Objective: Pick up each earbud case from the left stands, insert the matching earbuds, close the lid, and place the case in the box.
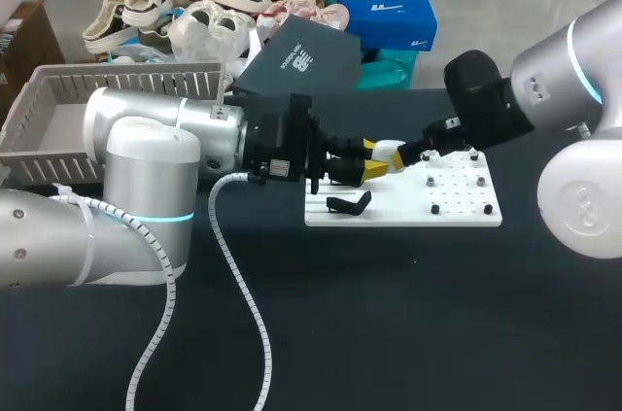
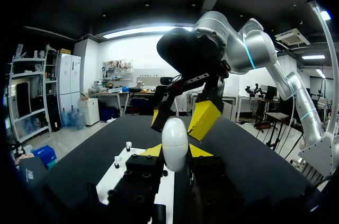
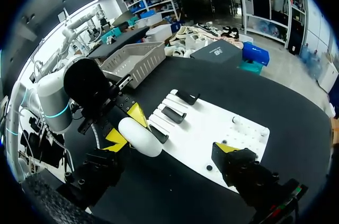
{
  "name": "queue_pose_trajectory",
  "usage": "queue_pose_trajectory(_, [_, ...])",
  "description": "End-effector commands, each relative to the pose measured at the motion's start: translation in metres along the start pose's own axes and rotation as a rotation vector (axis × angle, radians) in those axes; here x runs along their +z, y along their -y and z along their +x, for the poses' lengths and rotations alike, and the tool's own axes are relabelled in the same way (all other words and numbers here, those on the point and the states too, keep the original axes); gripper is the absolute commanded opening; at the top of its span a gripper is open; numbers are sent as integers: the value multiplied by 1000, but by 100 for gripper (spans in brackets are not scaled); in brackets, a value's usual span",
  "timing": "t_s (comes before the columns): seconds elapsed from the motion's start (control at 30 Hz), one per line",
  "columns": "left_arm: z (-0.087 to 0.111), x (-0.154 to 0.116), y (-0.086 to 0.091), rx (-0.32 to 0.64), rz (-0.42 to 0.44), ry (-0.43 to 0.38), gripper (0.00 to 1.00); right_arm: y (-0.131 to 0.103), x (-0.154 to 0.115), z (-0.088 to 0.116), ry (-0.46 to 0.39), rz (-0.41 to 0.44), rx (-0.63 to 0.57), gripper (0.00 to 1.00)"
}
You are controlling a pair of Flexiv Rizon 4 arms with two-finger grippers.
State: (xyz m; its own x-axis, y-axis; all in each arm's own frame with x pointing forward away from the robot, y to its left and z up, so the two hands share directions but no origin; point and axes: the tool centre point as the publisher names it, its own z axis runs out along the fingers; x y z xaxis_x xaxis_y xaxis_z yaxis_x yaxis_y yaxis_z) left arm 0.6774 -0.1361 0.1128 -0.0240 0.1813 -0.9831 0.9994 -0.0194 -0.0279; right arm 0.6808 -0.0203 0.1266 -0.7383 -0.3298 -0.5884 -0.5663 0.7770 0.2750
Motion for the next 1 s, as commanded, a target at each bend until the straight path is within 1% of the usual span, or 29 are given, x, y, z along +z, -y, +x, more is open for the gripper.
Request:
queue_pose_trajectory(0.03, [1,1,-1,1,2,3,0,0,0,-3,0,10,4,100])
queue_pose_trajectory(0.2, [1,1,-1,1,2,3,0,-1,-3,-8,7,12,-2,100])
queue_pose_trajectory(0.37, [1,1,-1,1,2,3,0,-1,-6,-21,19,25,-26,100])
queue_pose_trajectory(0.47, [1,1,-1,1,2,3,0,1,-10,-29,29,52,-47,100])
queue_pose_trajectory(0.6, [1,1,-1,1,2,3,0,13,-21,-40,42,140,-84,100])
queue_pose_trajectory(0.7, [1,1,-1,1,2,3,0,32,-28,-44,37,235,-107,100])
queue_pose_trajectory(0.8, [1,1,-1,1,2,3,0,52,-34,-43,19,334,-121,100])
queue_pose_trajectory(0.9, [1,1,-1,1,2,3,0,69,-37,-41,6,367,-95,100])
queue_pose_trajectory(0.93, [1,1,-1,1,2,3,0,77,-38,-39,-6,397,-92,100])
queue_pose_trajectory(1.0, [1,1,-1,1,2,3,0,85,-37,-36,-24,424,-89,100])
